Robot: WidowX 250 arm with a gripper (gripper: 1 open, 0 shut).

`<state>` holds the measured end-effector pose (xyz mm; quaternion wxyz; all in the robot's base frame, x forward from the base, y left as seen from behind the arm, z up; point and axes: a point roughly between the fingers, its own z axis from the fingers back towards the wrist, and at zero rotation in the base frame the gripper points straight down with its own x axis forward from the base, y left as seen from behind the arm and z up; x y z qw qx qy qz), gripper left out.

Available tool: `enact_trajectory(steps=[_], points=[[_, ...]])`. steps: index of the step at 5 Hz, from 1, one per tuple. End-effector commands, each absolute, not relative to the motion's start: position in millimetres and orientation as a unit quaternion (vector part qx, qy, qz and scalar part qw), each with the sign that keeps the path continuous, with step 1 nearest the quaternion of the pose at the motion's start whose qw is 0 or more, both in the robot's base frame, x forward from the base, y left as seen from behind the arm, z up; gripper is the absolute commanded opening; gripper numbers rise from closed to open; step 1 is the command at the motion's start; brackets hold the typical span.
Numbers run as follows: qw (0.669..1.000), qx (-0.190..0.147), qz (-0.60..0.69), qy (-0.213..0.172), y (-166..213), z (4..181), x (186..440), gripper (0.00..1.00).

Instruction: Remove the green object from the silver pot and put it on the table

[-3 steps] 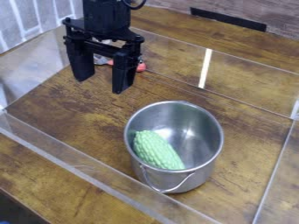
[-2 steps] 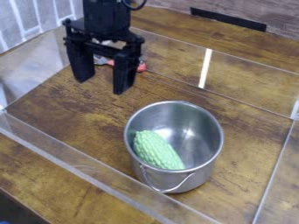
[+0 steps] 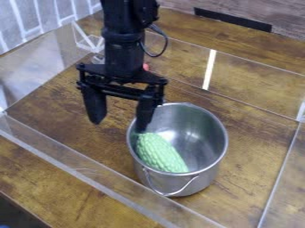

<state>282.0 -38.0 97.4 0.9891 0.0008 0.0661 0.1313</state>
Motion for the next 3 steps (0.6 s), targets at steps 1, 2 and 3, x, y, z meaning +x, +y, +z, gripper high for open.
enact_trajectory(steps=[1,2,3], points=[[0.982,-0.014,0.19,0.018,-46,131.4,293,1.0],[0.966,-0.026,0.256,0.004,-56,123.9,290,1.0],[0.948,-0.039,0.316,-0.007,-66,114.8,286,1.0]])
